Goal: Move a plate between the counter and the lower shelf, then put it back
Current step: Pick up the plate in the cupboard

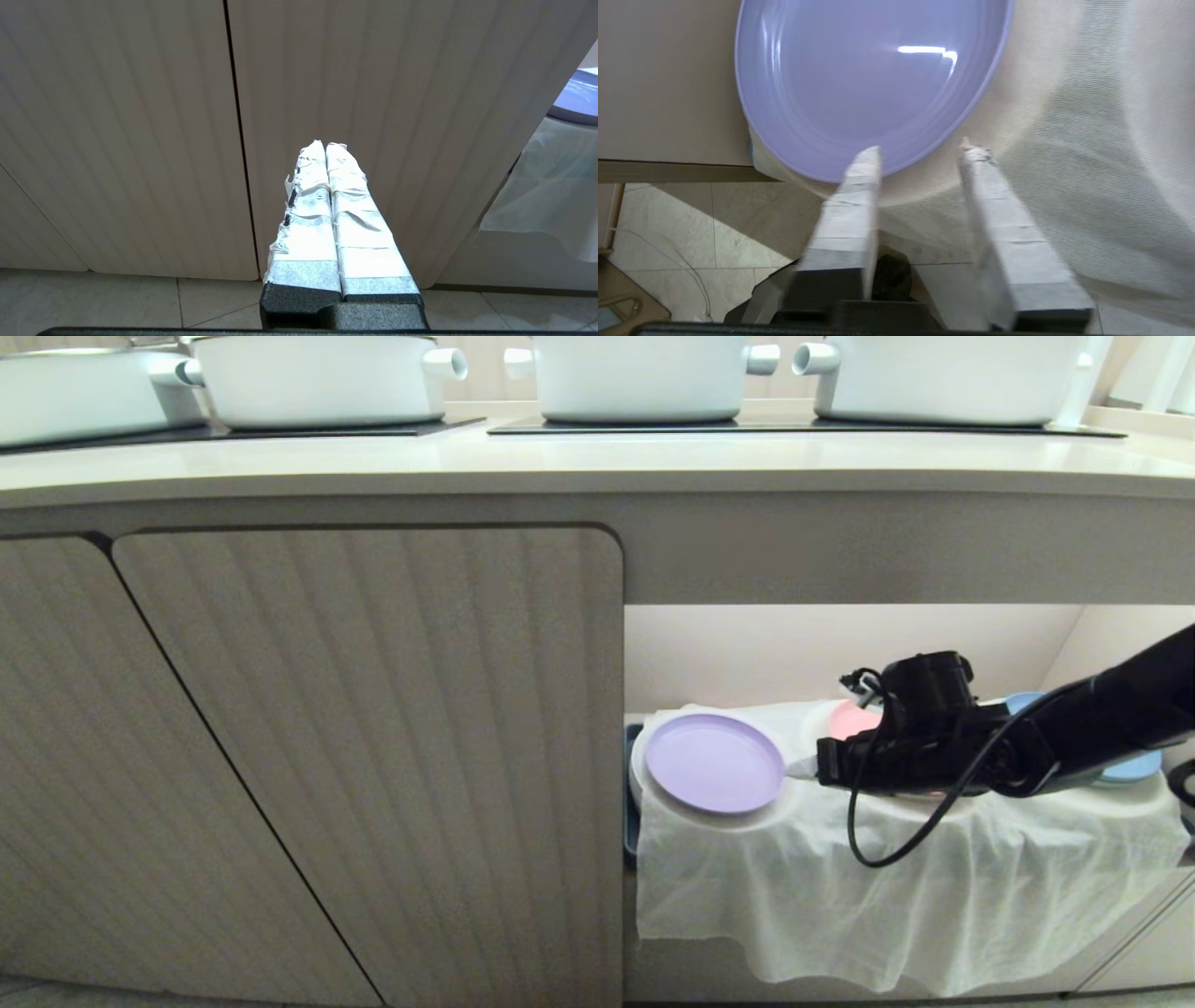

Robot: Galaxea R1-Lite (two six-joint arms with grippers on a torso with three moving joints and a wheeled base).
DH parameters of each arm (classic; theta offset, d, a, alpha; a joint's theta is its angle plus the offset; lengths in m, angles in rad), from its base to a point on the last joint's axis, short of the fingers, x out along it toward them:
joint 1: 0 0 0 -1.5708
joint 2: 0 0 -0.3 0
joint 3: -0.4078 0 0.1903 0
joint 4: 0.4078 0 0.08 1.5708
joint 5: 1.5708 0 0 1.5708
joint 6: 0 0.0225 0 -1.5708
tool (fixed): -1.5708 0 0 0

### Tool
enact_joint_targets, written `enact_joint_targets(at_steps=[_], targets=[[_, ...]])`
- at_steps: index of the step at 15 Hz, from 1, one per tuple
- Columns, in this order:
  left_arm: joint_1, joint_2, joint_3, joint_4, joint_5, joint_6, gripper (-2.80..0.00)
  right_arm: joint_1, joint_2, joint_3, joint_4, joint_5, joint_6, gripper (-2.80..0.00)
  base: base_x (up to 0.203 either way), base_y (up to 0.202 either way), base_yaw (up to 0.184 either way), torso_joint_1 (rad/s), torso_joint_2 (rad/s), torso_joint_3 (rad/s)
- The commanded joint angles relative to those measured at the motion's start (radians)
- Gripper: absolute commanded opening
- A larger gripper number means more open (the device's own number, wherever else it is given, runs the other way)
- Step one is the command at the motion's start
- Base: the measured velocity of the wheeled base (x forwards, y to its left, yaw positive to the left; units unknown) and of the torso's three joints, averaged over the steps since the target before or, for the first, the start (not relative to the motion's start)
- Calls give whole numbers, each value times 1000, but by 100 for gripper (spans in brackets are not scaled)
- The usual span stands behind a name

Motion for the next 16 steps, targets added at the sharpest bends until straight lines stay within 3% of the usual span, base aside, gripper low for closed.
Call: enact_joint_targets(at_steps=[1,11,14,16], targets=[[1,1,0,0,1,-1,-280,-3,6,-1,-14,1,-4,0,0,0,0,0,0,0],[0,1,0,0,1,-1,-280,4,65,1,-141,-4,-14,0,0,0,0,0,0,0],[0,1,0,0,1,-1,-280,18,88,-5,-167,-75,-14,0,0,0,0,0,0,0],[0,1,0,0,1,-1,-280,21,94,-3,-184,-78,-14,0,0,0,0,0,0,0]])
